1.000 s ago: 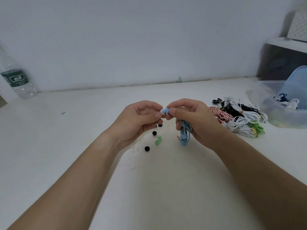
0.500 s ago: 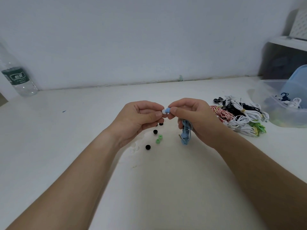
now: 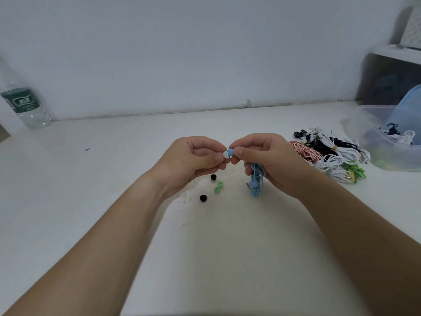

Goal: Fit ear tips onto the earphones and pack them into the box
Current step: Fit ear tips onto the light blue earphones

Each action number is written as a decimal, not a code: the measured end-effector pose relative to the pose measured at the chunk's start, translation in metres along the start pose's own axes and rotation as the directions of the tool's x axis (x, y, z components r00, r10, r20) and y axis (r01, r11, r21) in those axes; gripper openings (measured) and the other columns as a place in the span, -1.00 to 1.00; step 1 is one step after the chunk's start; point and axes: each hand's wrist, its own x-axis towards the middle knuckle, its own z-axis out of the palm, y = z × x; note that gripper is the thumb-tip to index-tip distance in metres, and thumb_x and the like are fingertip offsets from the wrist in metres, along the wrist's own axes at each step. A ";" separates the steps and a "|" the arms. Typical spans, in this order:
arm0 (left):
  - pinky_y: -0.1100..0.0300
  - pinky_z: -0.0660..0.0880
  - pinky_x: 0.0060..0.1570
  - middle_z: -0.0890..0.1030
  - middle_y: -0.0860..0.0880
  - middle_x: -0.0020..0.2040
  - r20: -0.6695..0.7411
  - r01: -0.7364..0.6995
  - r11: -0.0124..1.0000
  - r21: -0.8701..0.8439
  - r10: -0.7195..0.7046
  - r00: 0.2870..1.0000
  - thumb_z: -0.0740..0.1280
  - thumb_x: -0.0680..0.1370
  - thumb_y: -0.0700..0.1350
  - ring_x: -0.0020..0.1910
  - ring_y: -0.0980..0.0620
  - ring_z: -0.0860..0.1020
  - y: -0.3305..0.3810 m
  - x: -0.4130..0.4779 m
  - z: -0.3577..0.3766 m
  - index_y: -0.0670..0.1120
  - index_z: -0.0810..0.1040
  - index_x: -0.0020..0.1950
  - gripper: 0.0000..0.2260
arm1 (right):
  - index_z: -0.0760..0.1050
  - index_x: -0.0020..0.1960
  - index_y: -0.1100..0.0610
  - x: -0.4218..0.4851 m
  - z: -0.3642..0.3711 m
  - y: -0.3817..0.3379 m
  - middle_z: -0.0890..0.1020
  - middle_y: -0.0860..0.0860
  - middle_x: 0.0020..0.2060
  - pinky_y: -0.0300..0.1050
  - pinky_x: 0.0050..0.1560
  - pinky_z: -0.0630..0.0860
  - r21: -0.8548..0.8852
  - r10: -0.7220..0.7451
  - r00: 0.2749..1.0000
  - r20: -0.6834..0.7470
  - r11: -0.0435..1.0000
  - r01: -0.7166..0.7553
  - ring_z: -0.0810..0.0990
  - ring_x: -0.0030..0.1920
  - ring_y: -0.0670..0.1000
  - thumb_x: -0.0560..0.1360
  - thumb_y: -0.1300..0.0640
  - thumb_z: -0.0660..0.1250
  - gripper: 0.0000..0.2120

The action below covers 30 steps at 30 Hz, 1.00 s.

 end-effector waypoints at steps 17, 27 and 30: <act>0.26 0.56 -0.16 0.73 -0.09 -0.17 -0.046 -0.035 0.998 0.060 0.038 0.998 0.51 0.33 -0.13 -0.19 0.01 0.68 -0.002 0.001 0.003 -0.11 0.68 -0.06 -0.79 | 0.65 -0.02 0.19 -0.001 0.001 0.003 0.71 0.08 -0.29 -0.23 -0.31 0.51 -0.067 -0.069 0.997 -0.039 0.996 0.066 0.53 -0.40 -0.07 0.53 0.29 0.41 -0.93; 0.26 0.58 -0.15 0.72 -0.11 -0.15 -0.036 -0.037 0.998 0.047 0.038 0.999 0.47 0.43 -0.19 -0.19 0.01 0.67 -0.001 0.000 0.003 -0.13 0.67 -0.04 -0.88 | 0.66 -0.03 0.19 0.000 0.003 0.004 0.70 0.10 -0.27 -0.20 -0.33 0.51 0.003 -0.020 1.000 -0.019 1.000 0.020 0.51 -0.40 -0.01 0.52 0.27 0.41 -0.93; 0.21 0.59 -0.09 0.72 -0.14 -0.11 0.003 -0.041 0.998 0.041 0.040 0.999 0.51 0.35 -0.12 -0.16 -0.01 0.66 -0.001 -0.001 0.002 -0.07 0.69 -0.09 -0.84 | 0.64 -0.01 0.22 -0.002 0.001 0.001 0.68 0.13 -0.25 -0.20 -0.34 0.51 0.075 0.043 0.998 0.042 0.996 -0.046 0.49 -0.40 0.02 0.45 0.20 0.43 -0.86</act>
